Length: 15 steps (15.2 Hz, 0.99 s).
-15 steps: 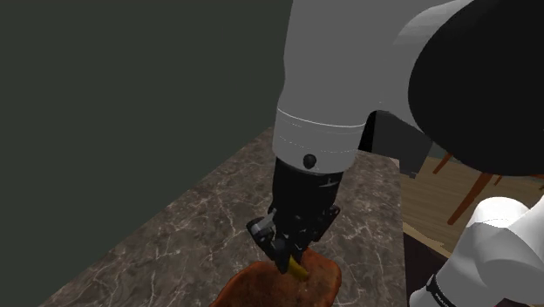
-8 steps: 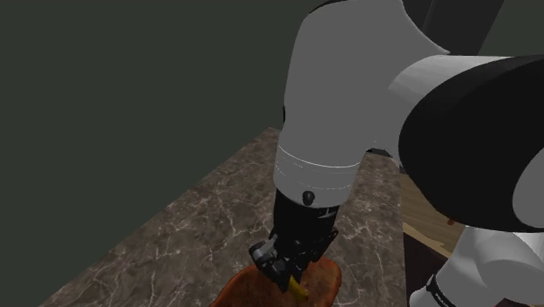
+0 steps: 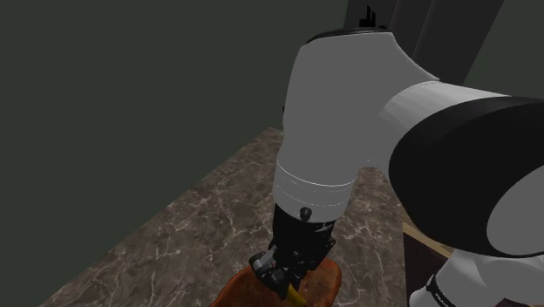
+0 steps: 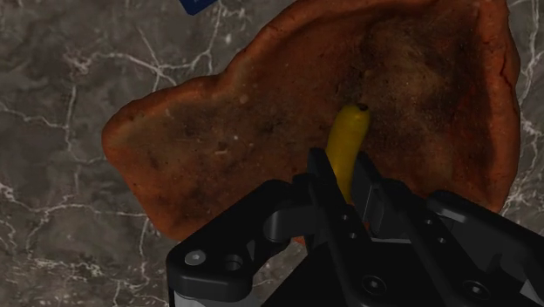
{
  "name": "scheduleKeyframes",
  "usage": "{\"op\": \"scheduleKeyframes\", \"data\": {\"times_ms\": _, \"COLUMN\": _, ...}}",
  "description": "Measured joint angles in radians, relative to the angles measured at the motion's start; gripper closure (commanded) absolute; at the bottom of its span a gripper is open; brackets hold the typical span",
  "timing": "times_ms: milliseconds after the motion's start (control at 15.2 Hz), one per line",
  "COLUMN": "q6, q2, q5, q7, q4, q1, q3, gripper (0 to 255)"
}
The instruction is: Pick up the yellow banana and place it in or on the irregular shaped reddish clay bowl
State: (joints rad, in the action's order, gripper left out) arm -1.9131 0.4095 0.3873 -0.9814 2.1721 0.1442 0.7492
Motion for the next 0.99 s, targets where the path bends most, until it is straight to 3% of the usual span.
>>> {"op": "scheduleKeyframes", "data": {"times_ms": 132, "q6": 0.0, "q2": 0.0, "q5": 0.0, "q7": 0.0, "q4": 0.0, "q1": 0.0, "q3": 0.0, "gripper": 255}}
{"op": "scheduleKeyframes", "data": {"times_ms": 198, "q6": 0.0, "q2": 0.0, "q5": 0.0, "q7": 0.0, "q4": 0.0, "q1": 0.0, "q3": 0.0, "gripper": 0}}
{"op": "scheduleKeyframes", "data": {"times_ms": 594, "q6": 0.0, "q2": 0.0, "q5": 0.0, "q7": 0.0, "q4": 0.0, "q1": 0.0, "q3": 0.0, "gripper": 0}}
{"op": "scheduleKeyframes", "data": {"times_ms": 990, "q6": 0.12, "q2": 0.019, "q5": -0.011, "q7": -0.001, "q4": -0.099, "q1": -0.004, "q3": -0.04, "gripper": 0}}
